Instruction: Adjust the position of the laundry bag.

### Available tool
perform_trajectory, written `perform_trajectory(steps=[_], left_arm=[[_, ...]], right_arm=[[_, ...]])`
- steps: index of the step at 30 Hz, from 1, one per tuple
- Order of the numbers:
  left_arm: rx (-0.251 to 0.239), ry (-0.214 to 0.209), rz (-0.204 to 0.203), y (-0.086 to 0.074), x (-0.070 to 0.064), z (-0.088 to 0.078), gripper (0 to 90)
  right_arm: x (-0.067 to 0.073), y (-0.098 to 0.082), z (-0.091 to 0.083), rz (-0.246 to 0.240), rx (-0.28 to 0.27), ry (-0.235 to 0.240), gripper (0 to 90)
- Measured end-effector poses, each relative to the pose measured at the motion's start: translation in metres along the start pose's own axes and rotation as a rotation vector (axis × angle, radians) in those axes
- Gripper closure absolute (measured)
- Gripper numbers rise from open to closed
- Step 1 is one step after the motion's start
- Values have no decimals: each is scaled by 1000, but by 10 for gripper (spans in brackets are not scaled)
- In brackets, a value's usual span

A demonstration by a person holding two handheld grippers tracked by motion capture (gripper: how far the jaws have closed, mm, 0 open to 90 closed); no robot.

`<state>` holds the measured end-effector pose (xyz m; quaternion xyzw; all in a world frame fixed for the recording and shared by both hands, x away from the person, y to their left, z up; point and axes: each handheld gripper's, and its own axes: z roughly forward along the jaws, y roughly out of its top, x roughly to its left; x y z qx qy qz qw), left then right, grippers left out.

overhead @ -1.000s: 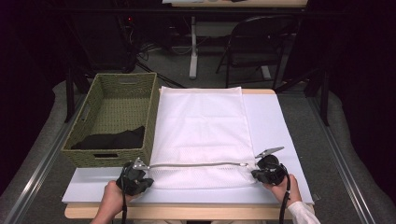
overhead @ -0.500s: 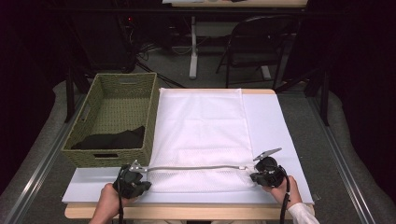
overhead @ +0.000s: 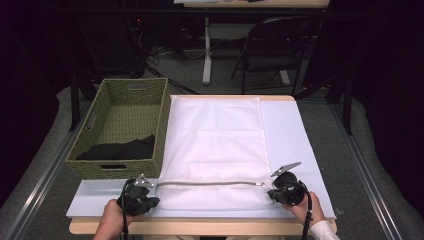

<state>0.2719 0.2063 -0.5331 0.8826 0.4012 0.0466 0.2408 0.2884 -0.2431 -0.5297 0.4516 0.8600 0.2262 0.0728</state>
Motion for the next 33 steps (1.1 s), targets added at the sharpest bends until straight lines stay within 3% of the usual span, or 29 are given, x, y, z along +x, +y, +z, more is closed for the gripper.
perform_trajectory(steps=[2, 5, 17, 23, 25, 26, 27, 28, 29, 31, 33], left_arm=[[0, -16, -9, -2, 1, -1, 886], [-2, -18, -8, -3, 0, -3, 886], [21, -24, 6, -8, -3, -5, 885], [36, -30, 7, -8, -3, -4, 860], [27, -26, 5, -8, -1, -8, 778], [18, -23, -6, -8, 0, -9, 680], [-10, -20, -16, -8, 1, -13, 529], [-10, -20, -16, -8, 1, -13, 453], [-17, -20, -18, -7, 1, -14, 453], [-30, -16, -11, -5, 1, -15, 292], [-46, -10, -6, -3, -1, -16, 231]], right_arm=[[1, -1, -1, -6, 9, 3, 892], [3, -3, -3, 10, 16, 4, 892], [8, -7, -5, -6, 35, 34, 892], [7, -8, -3, -31, 58, 42, 862], [6, -8, -5, -36, 61, 59, 773], [4, -9, -9, -46, 48, 76, 699], [0, -10, -16, -20, 20, 107, 588], [-2, -11, -19, -18, 10, 118, 520], [-2, -11, -19, -18, 10, 118, 520], [-5, -12, -24, 0, -2, 109, 355], [-7, -11, -25, -3, 0, 106, 327]])
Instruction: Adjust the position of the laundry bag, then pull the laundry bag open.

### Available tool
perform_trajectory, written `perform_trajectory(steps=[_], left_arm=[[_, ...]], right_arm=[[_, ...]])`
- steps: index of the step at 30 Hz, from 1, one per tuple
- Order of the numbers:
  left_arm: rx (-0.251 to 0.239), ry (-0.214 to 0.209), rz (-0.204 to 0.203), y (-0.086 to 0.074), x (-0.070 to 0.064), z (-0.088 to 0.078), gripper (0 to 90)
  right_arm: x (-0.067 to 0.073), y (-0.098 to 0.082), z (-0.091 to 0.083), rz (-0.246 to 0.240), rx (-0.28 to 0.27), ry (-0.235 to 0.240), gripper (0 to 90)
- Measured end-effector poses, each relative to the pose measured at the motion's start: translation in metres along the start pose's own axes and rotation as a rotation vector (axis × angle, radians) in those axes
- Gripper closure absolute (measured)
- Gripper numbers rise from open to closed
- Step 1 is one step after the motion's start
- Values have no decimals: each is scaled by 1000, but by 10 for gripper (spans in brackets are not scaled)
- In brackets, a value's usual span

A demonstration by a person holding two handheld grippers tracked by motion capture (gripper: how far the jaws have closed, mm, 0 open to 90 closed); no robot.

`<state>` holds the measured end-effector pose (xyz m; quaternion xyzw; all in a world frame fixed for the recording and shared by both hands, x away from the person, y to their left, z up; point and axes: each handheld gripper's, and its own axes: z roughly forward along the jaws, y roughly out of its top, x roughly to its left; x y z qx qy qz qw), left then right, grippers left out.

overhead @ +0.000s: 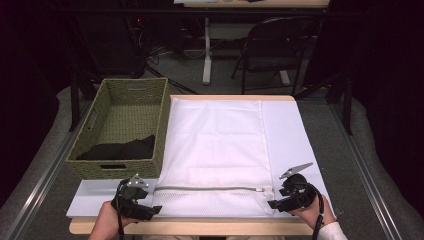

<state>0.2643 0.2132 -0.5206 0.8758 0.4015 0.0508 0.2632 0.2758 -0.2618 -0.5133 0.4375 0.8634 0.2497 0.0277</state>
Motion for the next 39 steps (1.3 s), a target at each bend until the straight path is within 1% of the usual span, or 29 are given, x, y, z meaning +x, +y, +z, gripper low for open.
perform_trajectory(steps=[1, 2, 3, 6, 7, 9, 11, 13, 15, 16, 17, 18, 19, 20, 21, 22, 23, 24, 25, 26, 27, 28, 29, 31, 33, 34, 37, 38, 39], left_arm=[[-1, -1, -2, 0, -1, 0, 197], [-1, -1, -2, 0, -1, 0, 176], [-5, 5, 3, 1, -2, 1, 176], [-8, 8, 16, 4, -6, 1, 150], [-9, 8, 16, 5, -7, 1, 138], [-9, 15, 30, 7, -10, 1, 130], [-7, 17, 40, 11, -13, 2, 125], [-13, 17, 45, 14, -16, 3, 124], [-11, 15, 64, 18, -17, 4, 123], [-14, 11, 75, 21, -19, 5, 123], [-7, 13, 85, 23, -20, 5, 124], [-7, 13, 85, 23, -20, 5, 125], [-6, 7, 93, 26, -21, 6, 125], [-1, 7, 99, 28, -22, 8, 126], [0, 1, 114, 29, -23, 9, 129], [7, 6, 121, 31, -25, 10, 133], [12, 0, 134, 33, -27, 12, 134], [15, 1, 150, 35, -31, 14, 136], [15, 1, 150, 35, -31, 14, 137], [12, -7, 152, 37, -33, 15, 137], [20, -9, 166, 38, -34, 16, 139], [18, -6, 167, 39, -34, 17, 139], [23, -13, 170, 41, -34, 18, 137], [17, -14, 174, 44, -35, 20, 137], [17, -13, 181, 47, -36, 22, 134], [13, -14, 186, 49, -36, 23, 132], [22, -27, 195, 53, -37, 26, 128], [24, -31, 199, 55, -38, 28, 128], [25, -37, 205, 56, -39, 29, 125]], right_arm=[[0, 0, 0, -2, 4, -5, 302], [0, 0, 0, -2, 4, -5, 302], [0, 1, 0, 1, 3, 1, 271], [-1, 2, 1, -12, 15, -13, 201], [-1, 3, 2, -7, 7, -6, 180], [-1, 3, 1, -1, 3, -10, 151], [-1, 2, 1, 7, -5, -8, 151], [-3, 2, 1, -8, -1, -22, 147], [-3, 2, 2, 10, -3, -24, 147], [-5, 3, 2, 3, -6, -32, 146], [-5, 4, 2, 12, -7, -30, 146], [-5, 4, 2, 12, -7, -30, 146], [-5, 4, 2, 14, -6, -43, 148], [-6, 4, 3, 17, -10, -36, 149], [-7, 4, 3, 26, -8, -35, 150], [-8, 3, 3, 20, -16, -29, 150], [-9, 3, 3, 24, -13, -25, 150], [-10, 3, 3, 33, -21, -35, 151], [-10, 3, 3, 33, -21, -35, 151], [-12, 2, 3, 18, -27, -42, 151], [-13, 3, 3, 28, -33, -38, 152], [-14, 3, 2, 28, -30, -40, 152], [-15, 3, 3, 39, -30, -40, 151], [-15, 3, 4, 32, -26, -43, 150], [-15, 5, 5, 46, -25, -36, 149], [-16, 7, 5, 40, -29, -34, 149], [-18, 8, 5, 35, -28, -43, 150], [-18, 9, 5, 47, -37, -34, 151], [-19, 10, 5, 46, -33, -39, 154]])
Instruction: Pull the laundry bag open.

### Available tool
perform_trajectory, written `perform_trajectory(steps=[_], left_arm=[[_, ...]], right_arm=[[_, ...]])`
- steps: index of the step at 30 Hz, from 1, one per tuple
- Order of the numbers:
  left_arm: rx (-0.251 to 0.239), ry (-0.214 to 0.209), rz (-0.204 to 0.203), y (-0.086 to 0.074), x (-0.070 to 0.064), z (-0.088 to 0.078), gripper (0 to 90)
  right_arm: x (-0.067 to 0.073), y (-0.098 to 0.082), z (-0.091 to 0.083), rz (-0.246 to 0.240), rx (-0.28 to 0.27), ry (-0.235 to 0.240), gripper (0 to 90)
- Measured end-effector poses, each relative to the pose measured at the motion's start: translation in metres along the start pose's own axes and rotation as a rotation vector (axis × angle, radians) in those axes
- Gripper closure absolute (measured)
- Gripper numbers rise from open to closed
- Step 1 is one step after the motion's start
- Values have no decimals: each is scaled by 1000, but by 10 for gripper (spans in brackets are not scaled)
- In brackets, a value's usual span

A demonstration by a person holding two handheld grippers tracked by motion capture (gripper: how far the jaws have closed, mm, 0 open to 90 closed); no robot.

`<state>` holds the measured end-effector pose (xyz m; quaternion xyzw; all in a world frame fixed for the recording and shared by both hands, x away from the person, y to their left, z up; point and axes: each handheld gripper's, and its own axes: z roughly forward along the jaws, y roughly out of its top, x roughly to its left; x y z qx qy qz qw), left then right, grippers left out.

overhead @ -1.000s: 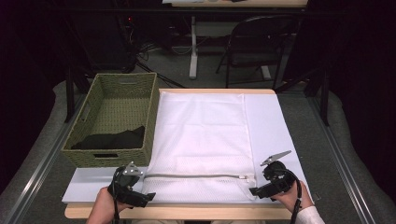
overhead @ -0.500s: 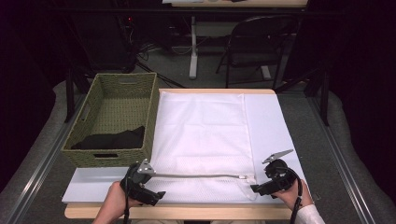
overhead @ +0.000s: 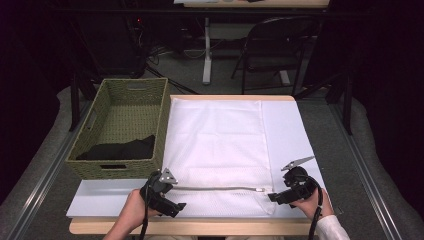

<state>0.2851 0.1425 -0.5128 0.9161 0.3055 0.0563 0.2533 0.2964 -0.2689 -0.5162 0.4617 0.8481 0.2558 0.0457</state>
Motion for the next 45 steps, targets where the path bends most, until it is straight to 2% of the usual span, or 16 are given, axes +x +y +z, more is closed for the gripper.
perform_trajectory(steps=[3, 8, 9, 14, 16, 22, 24, 25, 29, 31, 34, 35, 36, 39, 42, 45], left_arm=[[9, -6, 23, 6, -1, 4, 119], [10, -11, 48, 15, -2, 9, 114], [9, -14, 51, 17, -3, 11, 114], [16, -15, 70, 24, -3, 17, 114], [18, -13, 78, 27, -5, 20, 114], [24, -14, 91, 31, -7, 24, 115], [26, -17, 94, 32, -7, 25, 115], [26, -17, 94, 32, -7, 25, 115], [27, -19, 95, 32, -7, 26, 115], [29, -21, 94, 31, -8, 26, 115], [34, -24, 98, 31, -10, 27, 116], [34, -26, 100, 31, -10, 27, 115], [36, -24, 103, 30, -10, 27, 116], [33, -20, 99, 29, -10, 27, 116], [33, -15, 94, 29, -11, 27, 116], [34, -20, 99, 29, -13, 27, 117]], right_arm=[[-4, 1, 1, -5, 1, -11, 164], [-9, 4, 2, 26, -11, -2, 200], [-12, 4, 4, 25, -10, -3, 249], [-14, 5, 7, 29, -7, -13, 288], [-14, 7, 10, 49, -11, -9, 335], [-17, 10, 15, 65, -23, 44, 373], [-18, 14, 25, 32, 9, 50, 392], [-16, 15, 27, 48, 16, 49, 405], [-11, 17, 30, 46, 24, 2, 436], [-10, 17, 30, 41, 26, -3, 440], [-7, 17, 30, 6, 37, -31, 448], [-4, 17, 30, 20, 51, -42, 450], [-3, 18, 31, -5, 48, -51, 453], [4, 17, 32, -9, 42, -111, 480], [10, 12, 32, 5, 19, -135, 575], [14, 10, 32, 8, 2, -129, 675]])
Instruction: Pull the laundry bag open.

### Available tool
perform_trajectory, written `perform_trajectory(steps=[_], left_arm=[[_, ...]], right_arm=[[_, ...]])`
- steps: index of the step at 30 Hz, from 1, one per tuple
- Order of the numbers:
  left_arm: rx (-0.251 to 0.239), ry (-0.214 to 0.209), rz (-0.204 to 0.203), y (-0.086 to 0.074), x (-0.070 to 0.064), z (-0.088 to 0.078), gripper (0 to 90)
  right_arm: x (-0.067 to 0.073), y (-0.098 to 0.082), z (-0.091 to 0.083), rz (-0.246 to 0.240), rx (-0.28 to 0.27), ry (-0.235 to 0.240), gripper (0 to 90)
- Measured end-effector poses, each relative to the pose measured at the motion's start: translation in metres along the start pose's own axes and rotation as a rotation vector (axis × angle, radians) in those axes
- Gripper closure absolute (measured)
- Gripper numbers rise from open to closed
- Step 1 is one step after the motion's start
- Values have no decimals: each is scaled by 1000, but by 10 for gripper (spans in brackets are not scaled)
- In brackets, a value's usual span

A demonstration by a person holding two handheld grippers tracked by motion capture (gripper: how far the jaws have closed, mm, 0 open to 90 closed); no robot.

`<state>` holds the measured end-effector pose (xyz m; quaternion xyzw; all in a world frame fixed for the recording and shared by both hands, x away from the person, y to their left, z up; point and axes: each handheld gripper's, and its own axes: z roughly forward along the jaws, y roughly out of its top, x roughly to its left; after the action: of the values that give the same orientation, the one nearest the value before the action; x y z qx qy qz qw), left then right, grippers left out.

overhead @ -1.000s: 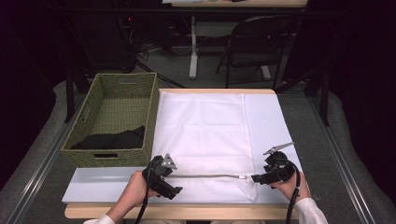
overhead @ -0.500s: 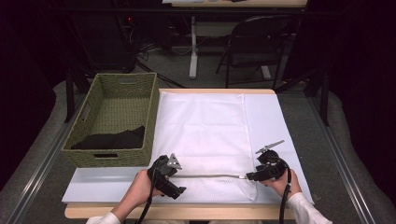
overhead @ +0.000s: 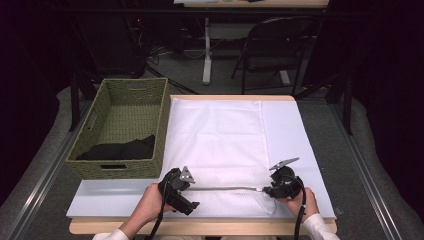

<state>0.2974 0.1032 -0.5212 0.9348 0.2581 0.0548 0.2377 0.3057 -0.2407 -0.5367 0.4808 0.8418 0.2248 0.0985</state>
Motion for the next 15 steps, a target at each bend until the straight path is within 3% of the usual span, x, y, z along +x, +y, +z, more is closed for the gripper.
perform_trajectory(steps=[3, 9, 15], left_arm=[[-2, -6, 7, 0, -2, 1, 133], [9, -8, 13, 0, -4, 3, 145], [-8, -5, 11, 1, -4, 2, 163]], right_arm=[[3, 1, 0, -10, 9, -6, 715], [4, 4, 1, 36, 25, -3, 802], [-1, 2, 1, 72, -2, 44, 843]])
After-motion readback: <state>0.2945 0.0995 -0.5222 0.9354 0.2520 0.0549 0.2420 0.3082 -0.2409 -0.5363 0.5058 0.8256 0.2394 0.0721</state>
